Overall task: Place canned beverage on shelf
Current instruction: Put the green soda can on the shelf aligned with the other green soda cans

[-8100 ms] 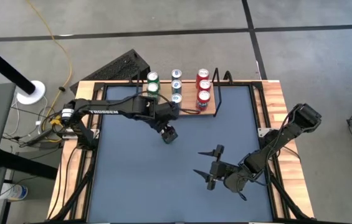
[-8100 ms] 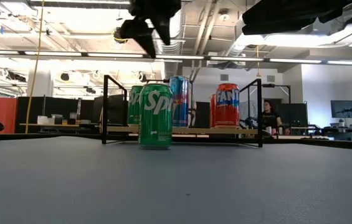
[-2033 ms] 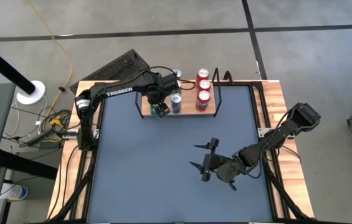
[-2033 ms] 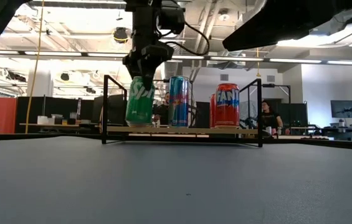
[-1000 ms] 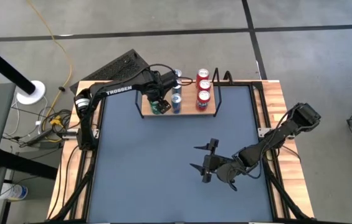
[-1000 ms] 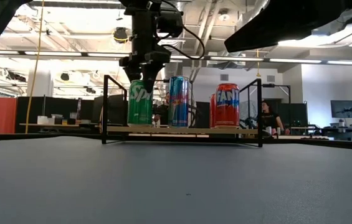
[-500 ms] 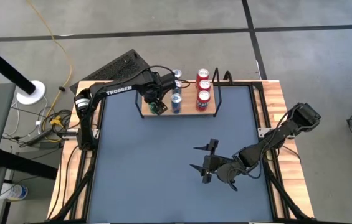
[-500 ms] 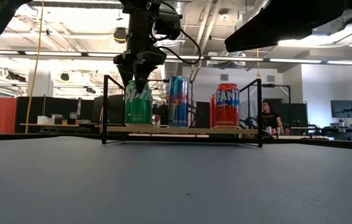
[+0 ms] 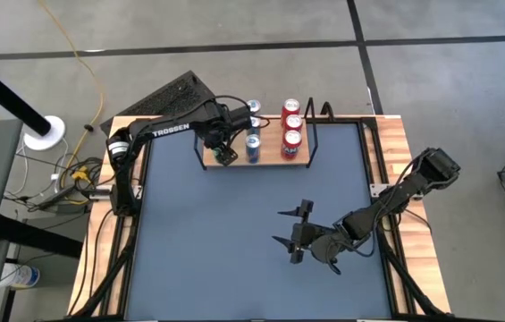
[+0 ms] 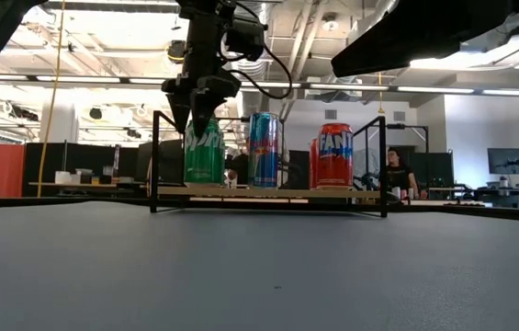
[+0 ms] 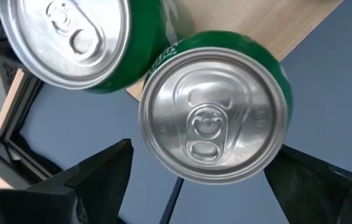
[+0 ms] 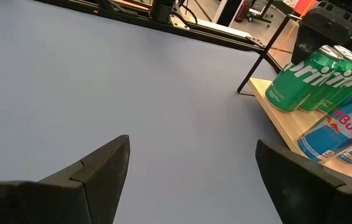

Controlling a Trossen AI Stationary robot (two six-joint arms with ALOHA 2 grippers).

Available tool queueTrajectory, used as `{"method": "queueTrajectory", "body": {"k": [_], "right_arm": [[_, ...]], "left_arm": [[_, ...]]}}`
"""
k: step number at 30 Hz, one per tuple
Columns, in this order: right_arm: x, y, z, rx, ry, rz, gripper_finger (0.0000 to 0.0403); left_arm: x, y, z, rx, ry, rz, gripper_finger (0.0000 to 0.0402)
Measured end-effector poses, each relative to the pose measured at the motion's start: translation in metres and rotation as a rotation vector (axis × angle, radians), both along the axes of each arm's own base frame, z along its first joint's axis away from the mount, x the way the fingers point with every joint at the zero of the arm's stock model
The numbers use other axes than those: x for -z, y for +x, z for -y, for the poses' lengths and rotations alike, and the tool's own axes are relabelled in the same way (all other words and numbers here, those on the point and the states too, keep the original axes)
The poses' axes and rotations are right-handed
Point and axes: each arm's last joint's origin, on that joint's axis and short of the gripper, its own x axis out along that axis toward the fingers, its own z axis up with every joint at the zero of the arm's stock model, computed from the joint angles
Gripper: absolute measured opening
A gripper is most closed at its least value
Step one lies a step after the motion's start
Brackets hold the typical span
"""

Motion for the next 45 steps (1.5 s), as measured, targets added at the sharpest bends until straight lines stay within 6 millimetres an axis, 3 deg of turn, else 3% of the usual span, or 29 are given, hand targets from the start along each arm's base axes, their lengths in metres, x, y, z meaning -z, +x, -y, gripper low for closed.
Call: {"method": "queueTrajectory", "body": {"k": [17, 27, 32, 39, 45], "right_arm": [[0.0, 0.0, 0.0, 0.0, 0.0, 0.0, 0.0344], [0.0, 0.0, 0.001, 0.002, 0.0, 0.001, 0.0344], [0.0, 0.003, 0.004, 0.015, 0.001, 0.001, 0.0344], [0.0, 0.008, 0.014, 0.051, 0.004, 0.003, 0.0344], [-0.001, 0.013, 0.022, 0.039, 0.033, -0.002, 0.0344]], "left_arm": [[-0.001, -0.005, 0.005, -0.036, -0.067, -0.037, 0.0335], [-0.039, -0.006, 0.018, -0.076, -0.044, 0.003, 0.0335], [-0.056, 0.001, 0.039, -0.006, -0.03, 0.07, 0.0335], [-0.061, 0.013, 0.076, 0.154, -0.01, 0.088, 0.0332], [-0.063, 0.025, 0.094, 0.254, 0.038, 0.155, 0.0274]]}}
